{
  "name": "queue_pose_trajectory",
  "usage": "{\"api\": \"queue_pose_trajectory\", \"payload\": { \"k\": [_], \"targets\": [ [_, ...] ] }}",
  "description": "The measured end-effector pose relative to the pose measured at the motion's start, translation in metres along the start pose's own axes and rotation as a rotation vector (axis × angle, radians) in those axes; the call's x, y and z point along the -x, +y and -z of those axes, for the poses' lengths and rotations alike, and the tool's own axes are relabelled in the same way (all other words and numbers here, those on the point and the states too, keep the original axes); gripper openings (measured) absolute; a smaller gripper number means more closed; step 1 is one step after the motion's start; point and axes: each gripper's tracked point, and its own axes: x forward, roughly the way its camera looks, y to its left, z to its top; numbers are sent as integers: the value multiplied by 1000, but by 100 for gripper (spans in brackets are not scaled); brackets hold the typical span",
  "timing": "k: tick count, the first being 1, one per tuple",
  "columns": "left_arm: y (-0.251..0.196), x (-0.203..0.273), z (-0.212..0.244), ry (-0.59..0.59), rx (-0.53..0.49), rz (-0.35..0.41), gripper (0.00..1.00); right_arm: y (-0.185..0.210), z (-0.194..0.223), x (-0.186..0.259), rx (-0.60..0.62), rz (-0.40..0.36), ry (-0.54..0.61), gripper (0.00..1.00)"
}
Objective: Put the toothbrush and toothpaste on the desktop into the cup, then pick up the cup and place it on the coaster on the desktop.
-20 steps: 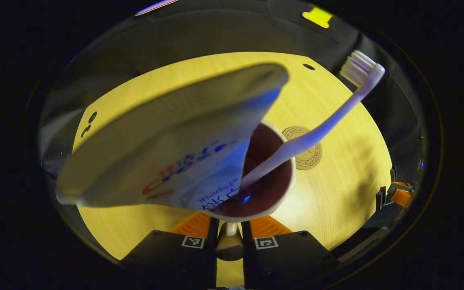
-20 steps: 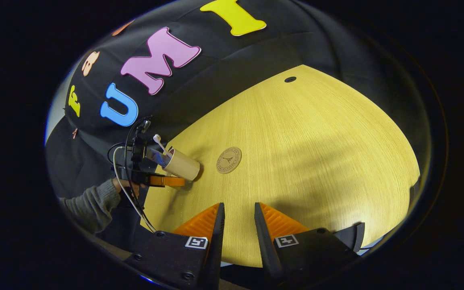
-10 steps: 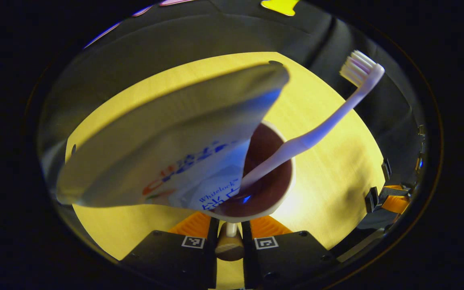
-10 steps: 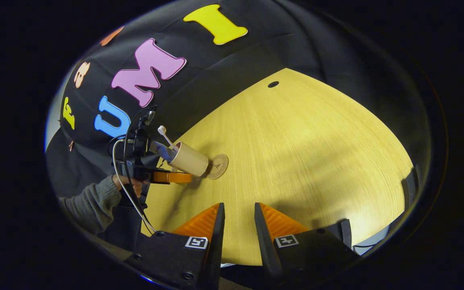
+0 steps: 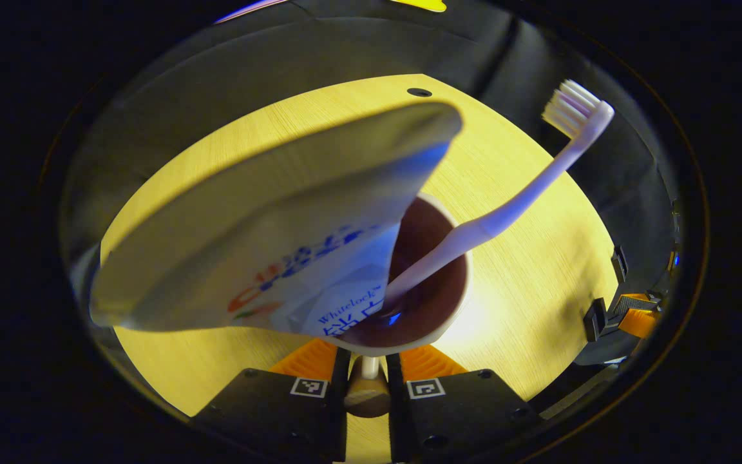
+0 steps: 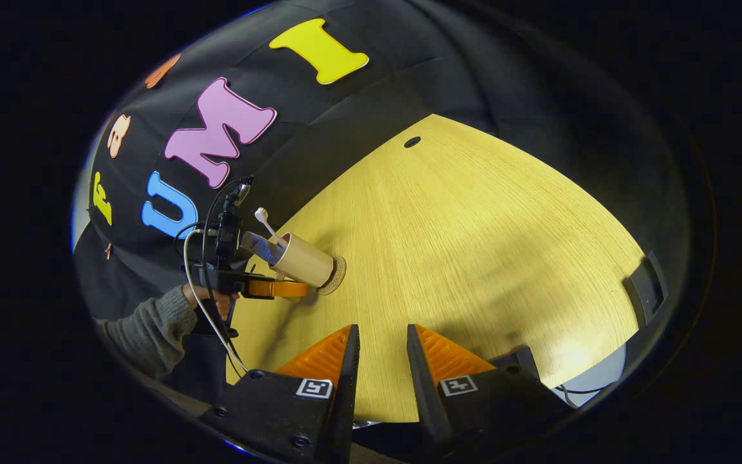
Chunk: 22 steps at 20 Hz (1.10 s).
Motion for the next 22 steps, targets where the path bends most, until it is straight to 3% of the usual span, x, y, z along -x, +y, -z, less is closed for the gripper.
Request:
{"api": "queue_pose_trajectory", "payload": {
  "k": [6,7,8,12,13,14,17,20,21,22],
  "targets": [
    [0,-2,0,10,3,-10,30,-5,-7,-3,-9,6,4,45],
    [-2,-2,0,13,2,-10,35,-4,-7,-3,-8,6,7,46],
    [-3,-3,0,16,3,-10,30,-4,-7,-4,-8,4,8,45],
    [-3,-8,-2,17,6,-9,30,-6,-6,-3,-9,6,10,46],
    [0,-5,1,19,8,-7,36,-7,-6,-4,-10,7,9,46],
    [0,-3,1,17,7,-4,31,-6,-5,-4,-11,7,9,46],
    [-5,5,-1,2,6,16,34,-6,-3,-4,-13,8,13,45],
    [-10,4,0,-11,-7,23,63,-3,0,-6,-10,5,16,46],
    [-11,4,-1,-17,-10,21,88,-2,0,-7,-8,4,17,46],
    [-10,5,-1,-23,-13,16,86,-1,1,-7,-7,2,18,45]
  ]
}}
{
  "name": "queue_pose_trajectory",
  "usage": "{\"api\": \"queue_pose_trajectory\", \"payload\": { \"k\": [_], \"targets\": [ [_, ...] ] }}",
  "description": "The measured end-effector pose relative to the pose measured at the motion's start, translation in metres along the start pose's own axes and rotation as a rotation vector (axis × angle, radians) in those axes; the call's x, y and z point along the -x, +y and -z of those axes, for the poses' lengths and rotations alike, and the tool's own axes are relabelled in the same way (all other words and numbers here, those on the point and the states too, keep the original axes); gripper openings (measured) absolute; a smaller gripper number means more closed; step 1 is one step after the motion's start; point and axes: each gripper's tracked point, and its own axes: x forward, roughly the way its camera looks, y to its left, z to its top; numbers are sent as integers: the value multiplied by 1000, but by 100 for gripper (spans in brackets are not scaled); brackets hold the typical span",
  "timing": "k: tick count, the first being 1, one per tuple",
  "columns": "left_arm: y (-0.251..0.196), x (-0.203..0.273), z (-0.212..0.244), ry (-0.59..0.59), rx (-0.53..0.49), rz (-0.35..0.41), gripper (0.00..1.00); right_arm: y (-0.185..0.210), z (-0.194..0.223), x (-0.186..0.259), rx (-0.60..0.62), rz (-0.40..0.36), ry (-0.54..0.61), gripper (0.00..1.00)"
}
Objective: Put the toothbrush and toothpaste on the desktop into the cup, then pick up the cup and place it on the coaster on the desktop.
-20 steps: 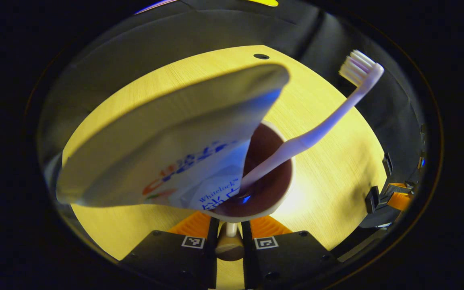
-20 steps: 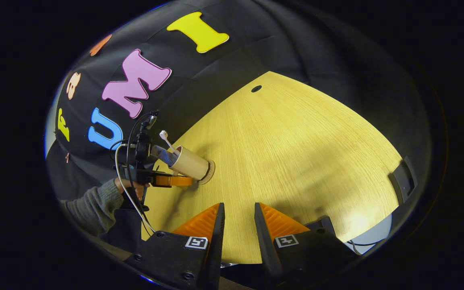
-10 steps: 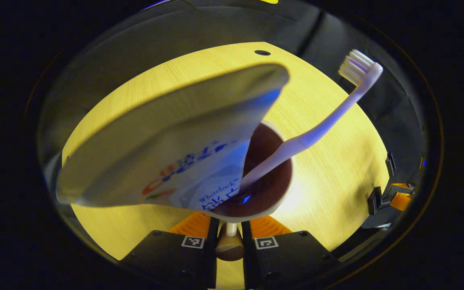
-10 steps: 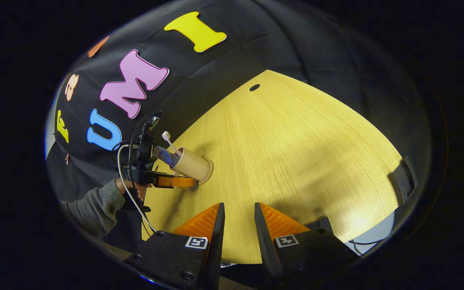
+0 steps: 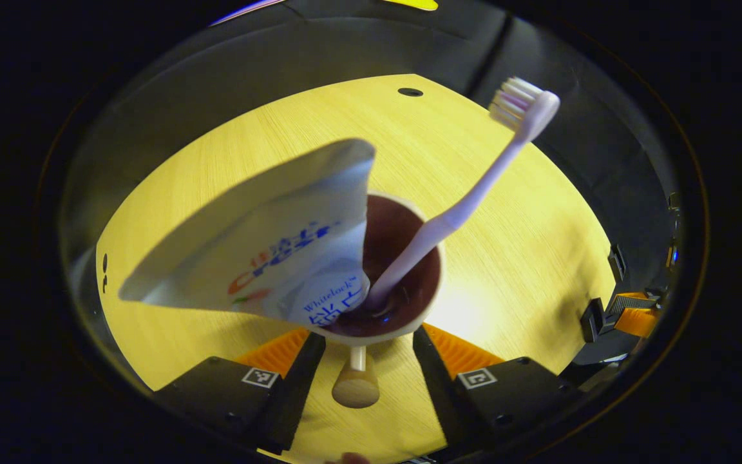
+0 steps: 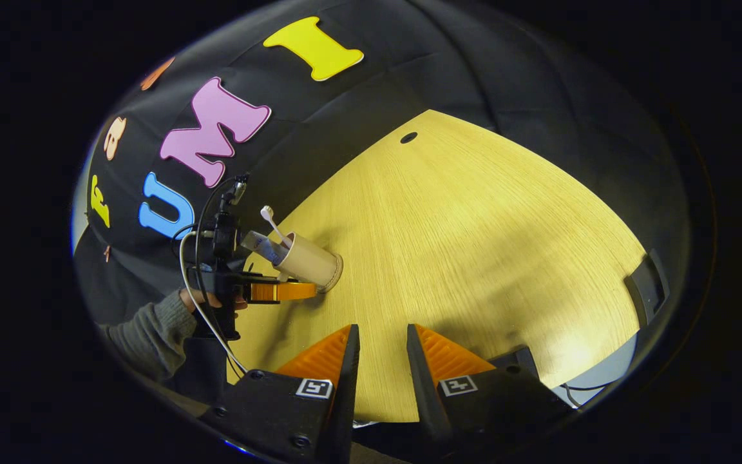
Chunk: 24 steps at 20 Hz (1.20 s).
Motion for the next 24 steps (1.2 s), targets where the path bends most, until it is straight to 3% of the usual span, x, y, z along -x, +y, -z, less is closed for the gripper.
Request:
{"api": "queue_pose_trajectory", "payload": {
  "k": [2,9,16,24],
  "targets": [
    [0,5,0,-15,-5,-8,92,4,1,-1,7,-4,2,46],
    [5,52,4,-153,53,2,92,30,9,-14,55,-44,44,46],
    [27,109,38,-348,150,-24,92,81,13,-37,153,-123,99,45],
    [53,170,102,-517,386,-48,96,142,31,-56,248,-221,131,45]
  ]
}}
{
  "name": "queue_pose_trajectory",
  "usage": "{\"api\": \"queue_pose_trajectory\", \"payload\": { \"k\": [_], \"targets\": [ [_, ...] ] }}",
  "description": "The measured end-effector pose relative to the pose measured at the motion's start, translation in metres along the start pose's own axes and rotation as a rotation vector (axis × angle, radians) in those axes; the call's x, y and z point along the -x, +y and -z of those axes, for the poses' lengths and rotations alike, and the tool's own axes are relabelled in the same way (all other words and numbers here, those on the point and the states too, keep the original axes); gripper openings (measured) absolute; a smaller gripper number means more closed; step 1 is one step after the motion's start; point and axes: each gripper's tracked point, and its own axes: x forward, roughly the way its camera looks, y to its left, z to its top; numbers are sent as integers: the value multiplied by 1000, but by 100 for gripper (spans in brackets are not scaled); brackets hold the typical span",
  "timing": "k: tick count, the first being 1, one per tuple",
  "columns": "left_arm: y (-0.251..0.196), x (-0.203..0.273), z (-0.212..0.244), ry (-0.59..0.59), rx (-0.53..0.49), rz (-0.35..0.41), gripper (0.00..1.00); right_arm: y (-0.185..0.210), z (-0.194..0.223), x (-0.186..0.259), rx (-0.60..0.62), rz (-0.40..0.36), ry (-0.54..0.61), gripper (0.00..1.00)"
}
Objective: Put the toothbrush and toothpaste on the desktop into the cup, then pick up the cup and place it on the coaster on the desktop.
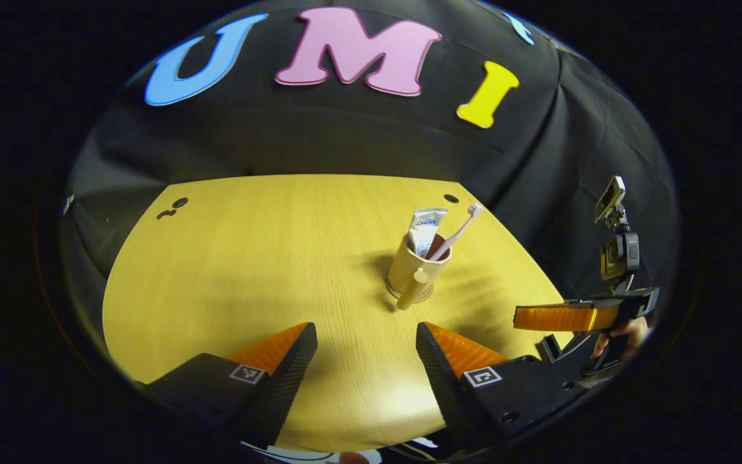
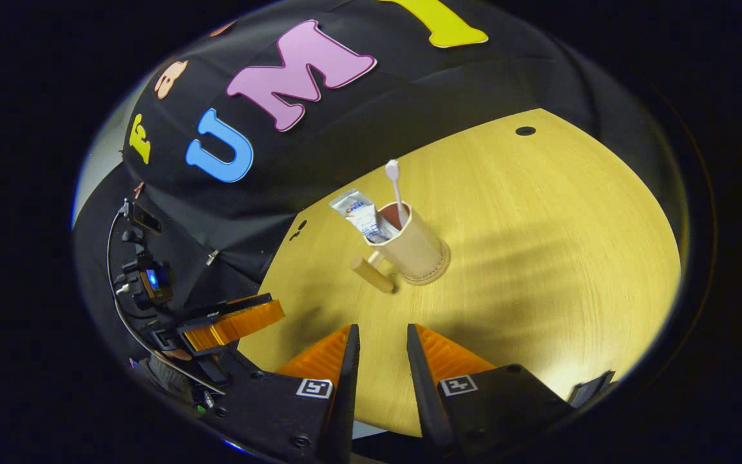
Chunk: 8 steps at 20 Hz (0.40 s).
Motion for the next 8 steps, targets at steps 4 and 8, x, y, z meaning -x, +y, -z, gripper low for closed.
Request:
{"api": "queue_pose_trajectory", "payload": {
  "k": [4,8],
  "targets": [
    [19,38,3,-78,65,-44,96,23,1,-6,13,-31,8,45],
    [37,74,13,-125,99,-89,95,39,0,-9,53,-33,13,46]
  ]
}}
